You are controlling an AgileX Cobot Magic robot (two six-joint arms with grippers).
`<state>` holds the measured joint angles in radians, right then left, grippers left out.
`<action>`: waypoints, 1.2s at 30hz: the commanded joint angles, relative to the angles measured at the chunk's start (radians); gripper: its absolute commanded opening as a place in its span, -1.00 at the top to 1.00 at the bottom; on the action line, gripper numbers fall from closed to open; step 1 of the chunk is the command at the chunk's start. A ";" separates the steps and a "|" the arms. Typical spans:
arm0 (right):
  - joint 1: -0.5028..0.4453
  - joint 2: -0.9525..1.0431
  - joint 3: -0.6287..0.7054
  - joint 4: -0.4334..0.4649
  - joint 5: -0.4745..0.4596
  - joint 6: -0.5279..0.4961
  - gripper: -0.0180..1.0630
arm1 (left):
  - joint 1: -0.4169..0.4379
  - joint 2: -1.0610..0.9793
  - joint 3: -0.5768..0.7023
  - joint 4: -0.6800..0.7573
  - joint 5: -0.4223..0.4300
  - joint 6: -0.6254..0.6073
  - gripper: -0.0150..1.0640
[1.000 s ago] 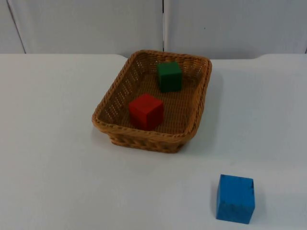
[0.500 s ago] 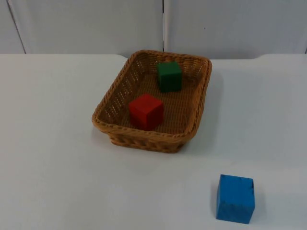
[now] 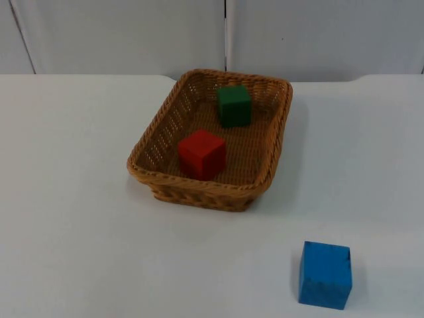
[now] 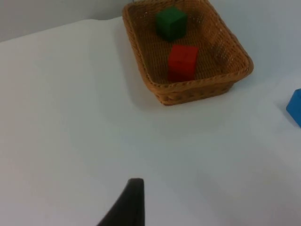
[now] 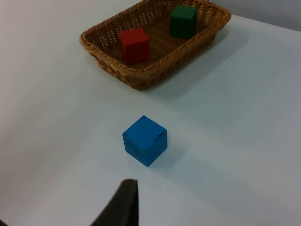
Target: Pick up one cube with each hand and place exactly two cubes into the same basket, leaving the remaining cube outside.
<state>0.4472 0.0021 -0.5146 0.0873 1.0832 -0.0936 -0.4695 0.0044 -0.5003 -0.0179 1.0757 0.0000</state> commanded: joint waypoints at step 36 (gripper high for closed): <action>-0.406 -0.002 -0.001 0.011 -0.005 0.007 -0.98 | 0.002 -0.004 0.004 0.008 0.000 -0.013 -0.97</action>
<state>0.0562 0.0021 -0.5146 0.0892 1.0832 -0.0871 -0.4695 0.0044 -0.5003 -0.0139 1.0757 0.0000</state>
